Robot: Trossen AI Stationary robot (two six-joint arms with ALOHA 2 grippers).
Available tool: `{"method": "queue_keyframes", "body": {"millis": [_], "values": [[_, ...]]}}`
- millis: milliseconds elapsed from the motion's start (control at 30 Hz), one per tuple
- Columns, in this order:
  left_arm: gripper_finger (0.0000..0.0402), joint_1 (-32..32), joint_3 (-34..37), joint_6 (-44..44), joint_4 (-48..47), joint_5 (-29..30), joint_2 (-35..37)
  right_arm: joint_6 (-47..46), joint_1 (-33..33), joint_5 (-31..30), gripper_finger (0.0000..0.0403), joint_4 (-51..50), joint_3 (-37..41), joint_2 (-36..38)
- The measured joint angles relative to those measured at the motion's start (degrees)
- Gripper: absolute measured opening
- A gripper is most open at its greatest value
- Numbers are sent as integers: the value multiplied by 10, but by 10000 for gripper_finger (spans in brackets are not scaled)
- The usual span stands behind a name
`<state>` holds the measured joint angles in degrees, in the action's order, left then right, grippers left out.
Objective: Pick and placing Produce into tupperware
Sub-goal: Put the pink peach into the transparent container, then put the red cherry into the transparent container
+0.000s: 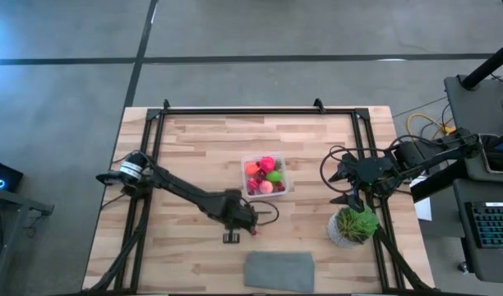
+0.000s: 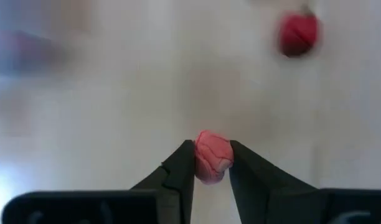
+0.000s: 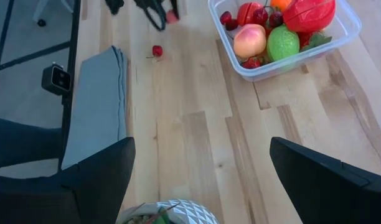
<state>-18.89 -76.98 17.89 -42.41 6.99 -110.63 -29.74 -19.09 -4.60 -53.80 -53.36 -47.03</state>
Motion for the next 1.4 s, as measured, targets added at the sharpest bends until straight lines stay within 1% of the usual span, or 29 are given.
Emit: {"method": "queue_keyframes", "body": {"millis": [100, 167, 233, 300, 400, 467, 567, 733, 833, 867, 933, 1000, 1033, 1133, 1200, 1300, 1400], "values": [[65, 20, -31, -37, -50, 73, 36, -2, 0, 0, 365, 0, 0, 0], [65, 44, -51, -61, -40, 113, 67, -4, 0, 0, 365, 0, 0, 0], [64, 75, -63, -83, -14, 127, 92, -11, 0, 0, 365, 0, 0, 0], [64, 107, -67, -102, 32, 127, 109, -13, 0, 0, 365, 0, 0, 0], [69, 157, -64, -112, 63, 106, 109, -17, 0, 0, 365, 0, 0, 0], [83, 183, -63, -111, 70, 92, 93, -18, 0, 0, 365, 0, 0, 0], [121, 201, -66, -108, 75, 57, 72, -18, 0, 0, 365, 0, 0, 0], [204, 199, -66, -107, 74, 53, 67, -30, 0, 0, 365, 0, 0, 0], [248, 192, -65, -101, 61, 45, 74, -33, 0, 0, 365, -1, 0, 0], [258, 188, -65, -91, 58, 32, 80, -33, 0, 0, 365, -2, 0, 0], [271, 175, -65, -75, 54, -21, 88, -32, 0, 0, 365, -5, 0, 0], [274, 153, -65, -75, 54, -71, 92, -29, 0, 0, 365, -6, 0, 0], [274, 138, -64, -81, 54, -80, 92, -28, 0, 0, 365, -8, 0, 0], [264, 90, -60, -117, 54, -83, 91, -29, 0, 0, 365, -12, 0, 0], [255, 63, -57, -122, 54, -76, 89, -37, 0, 0, 365, -11, 0, 0], [242, 36, -44, -70, 52, -57, 88, -41, 0, 2, 365, 4, 0, 0], [232, 20, -29, 23, 31, -49, 90, -41, 0, 4, 365, 44, 0, 0]]}}
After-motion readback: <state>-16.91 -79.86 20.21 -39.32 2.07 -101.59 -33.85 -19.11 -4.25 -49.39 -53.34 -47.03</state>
